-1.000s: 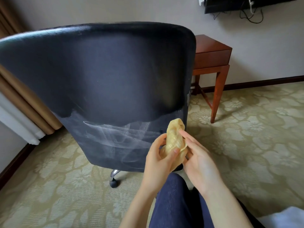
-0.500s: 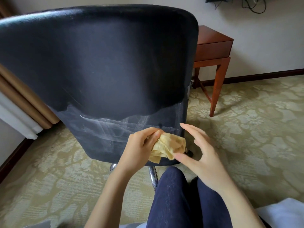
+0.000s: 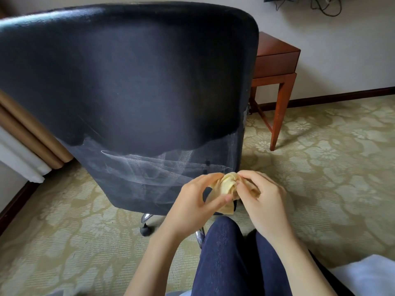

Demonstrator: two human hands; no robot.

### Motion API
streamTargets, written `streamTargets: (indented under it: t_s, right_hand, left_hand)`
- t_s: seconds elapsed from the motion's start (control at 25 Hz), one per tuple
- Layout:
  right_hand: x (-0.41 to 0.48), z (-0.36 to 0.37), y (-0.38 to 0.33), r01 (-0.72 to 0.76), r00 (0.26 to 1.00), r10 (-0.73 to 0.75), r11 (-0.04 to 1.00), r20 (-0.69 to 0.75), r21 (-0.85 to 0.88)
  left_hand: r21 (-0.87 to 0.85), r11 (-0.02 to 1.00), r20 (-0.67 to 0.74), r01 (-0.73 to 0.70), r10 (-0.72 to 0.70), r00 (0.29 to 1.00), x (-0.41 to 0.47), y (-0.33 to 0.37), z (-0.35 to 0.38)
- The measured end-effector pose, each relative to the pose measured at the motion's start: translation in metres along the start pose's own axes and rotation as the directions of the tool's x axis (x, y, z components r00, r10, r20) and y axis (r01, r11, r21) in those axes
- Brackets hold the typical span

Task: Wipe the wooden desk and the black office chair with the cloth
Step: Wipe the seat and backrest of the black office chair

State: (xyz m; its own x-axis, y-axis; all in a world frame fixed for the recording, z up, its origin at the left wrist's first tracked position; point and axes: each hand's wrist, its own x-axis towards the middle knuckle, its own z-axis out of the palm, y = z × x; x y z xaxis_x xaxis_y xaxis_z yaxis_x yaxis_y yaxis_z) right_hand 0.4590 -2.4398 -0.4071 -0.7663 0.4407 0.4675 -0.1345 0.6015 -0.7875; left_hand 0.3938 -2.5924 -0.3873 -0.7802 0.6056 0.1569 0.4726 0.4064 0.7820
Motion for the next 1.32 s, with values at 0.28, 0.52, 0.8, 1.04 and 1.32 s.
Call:
streamTargets:
  t_s: [0.28,0.52,0.8,1.04,1.32]
  right_hand:
    - [0.028,-0.023,-0.002,-0.071,0.890,0.055,0.997,0.454,0.019]
    - [-0.005,0.021,0.007,0.091,0.982,-0.109,0.989,0.157,0.114]
    - [0.038,0.030,0.011,0.236,0.911,-0.200,0.970,-0.361,0.058]
    - [0.141,0.005,-0.017,0.597,0.477,-0.700,0.702,-0.532,-0.387]
    - [0.127,0.030,0.047,0.691,0.480,-0.864,0.479,-0.151,-0.541]
  left_hand:
    - [-0.081,0.996,-0.304,0.038,-0.061,0.951,0.009,0.012,0.002]
    - [-0.197,0.976,-0.404,0.096,-0.170,0.899,0.027,0.034,0.019]
    - [-0.289,0.957,-0.166,0.006,-0.056,0.985,0.038,0.037,-0.013]
    - [0.065,0.996,-0.540,-0.059,0.085,0.837,0.045,0.033,-0.031]
    - [0.155,0.988,-0.463,-0.019,0.089,0.882,0.055,0.028,-0.033]
